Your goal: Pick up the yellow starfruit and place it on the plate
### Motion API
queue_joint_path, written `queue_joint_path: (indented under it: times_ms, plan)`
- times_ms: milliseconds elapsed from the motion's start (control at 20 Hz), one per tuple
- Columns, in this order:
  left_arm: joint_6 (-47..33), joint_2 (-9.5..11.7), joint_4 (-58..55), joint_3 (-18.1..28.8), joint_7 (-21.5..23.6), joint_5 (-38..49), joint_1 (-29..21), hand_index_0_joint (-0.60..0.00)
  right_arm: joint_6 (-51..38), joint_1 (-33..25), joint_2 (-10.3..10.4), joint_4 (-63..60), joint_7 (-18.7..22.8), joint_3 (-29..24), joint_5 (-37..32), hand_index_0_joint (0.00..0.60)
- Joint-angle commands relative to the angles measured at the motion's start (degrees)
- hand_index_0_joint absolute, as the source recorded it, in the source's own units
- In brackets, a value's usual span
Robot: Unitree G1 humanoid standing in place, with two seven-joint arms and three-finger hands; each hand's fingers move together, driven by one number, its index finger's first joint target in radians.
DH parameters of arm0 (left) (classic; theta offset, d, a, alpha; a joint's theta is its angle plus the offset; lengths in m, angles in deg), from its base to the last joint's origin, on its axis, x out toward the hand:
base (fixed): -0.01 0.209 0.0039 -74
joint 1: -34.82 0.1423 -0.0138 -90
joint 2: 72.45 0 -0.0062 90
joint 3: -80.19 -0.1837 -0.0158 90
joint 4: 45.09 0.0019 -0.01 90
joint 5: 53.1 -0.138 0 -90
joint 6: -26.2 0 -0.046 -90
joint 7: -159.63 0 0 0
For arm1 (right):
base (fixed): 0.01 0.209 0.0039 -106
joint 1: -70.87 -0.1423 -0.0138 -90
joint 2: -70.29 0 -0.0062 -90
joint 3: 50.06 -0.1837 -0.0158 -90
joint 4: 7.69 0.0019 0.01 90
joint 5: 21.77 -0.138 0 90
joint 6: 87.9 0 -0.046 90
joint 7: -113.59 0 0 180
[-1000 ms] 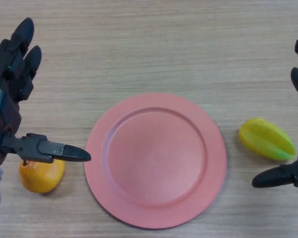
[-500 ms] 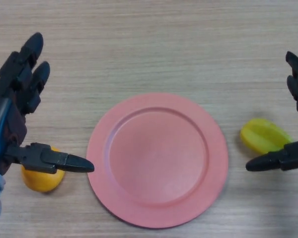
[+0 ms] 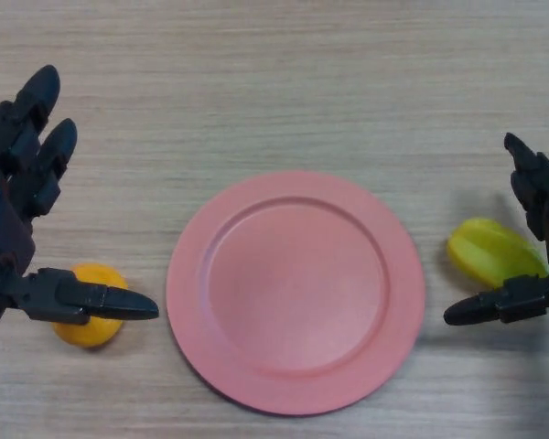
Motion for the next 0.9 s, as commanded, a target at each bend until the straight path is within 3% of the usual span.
queue_joint_path:
  times_ms: [50, 100, 250, 300, 350, 550, 750, 800, 900]
  plan:
    - [-7.4, 2.3, -2.1, 4.6, -0.7, 2.0, -1.2, 0.000, -10.8, -3.0, -2.6, -0.4, 5.1, -1.9, 1.2, 0.000]
    - [-7.3, 2.3, -2.3, 4.5, -0.7, 1.8, -1.1, 0.000, -11.3, -3.4, -2.6, -2.0, 5.6, -2.0, 0.3, 0.050]
    - [-7.9, 1.9, -2.4, 4.3, -0.9, 1.4, -0.5, 0.000, -12.9, -4.3, -2.7, -4.4, 7.6, -1.9, 0.6, 0.403]
    - [-7.8, 1.6, -2.4, 4.3, -1.4, 1.3, 0.1, 0.000, -14.4, -5.3, -2.9, -6.7, 11.0, -2.0, 1.9, 0.543]
    - [-7.5, 1.5, -2.4, 4.4, -1.7, 1.5, 0.4, 0.000, -15.2, -6.1, -3.0, -8.1, 13.2, -2.1, 2.4, 0.600]
    - [-6.4, 1.2, -2.5, 3.3, -2.1, 0.3, 0.4, 0.000, -17.3, -6.2, -3.9, -9.7, 18.4, -1.4, 7.6, 0.600]
    - [-5.2, 1.3, -3.9, 3.7, -1.9, 1.5, 0.4, 0.000, -13.1, -4.0, -2.8, -2.0, 12.4, -0.6, 7.1, 0.600]
    - [-5.2, 1.2, -3.7, 3.7, -2.0, 1.5, 0.4, 0.000, -8.1, -2.6, -1.7, 5.8, 9.3, -0.4, 5.0, 0.600]
    - [-4.9, 1.3, -3.5, 3.8, -1.7, 2.1, -0.1, 0.000, -3.3, -1.5, -0.3, 14.8, 7.6, 1.2, 6.6, 0.600]
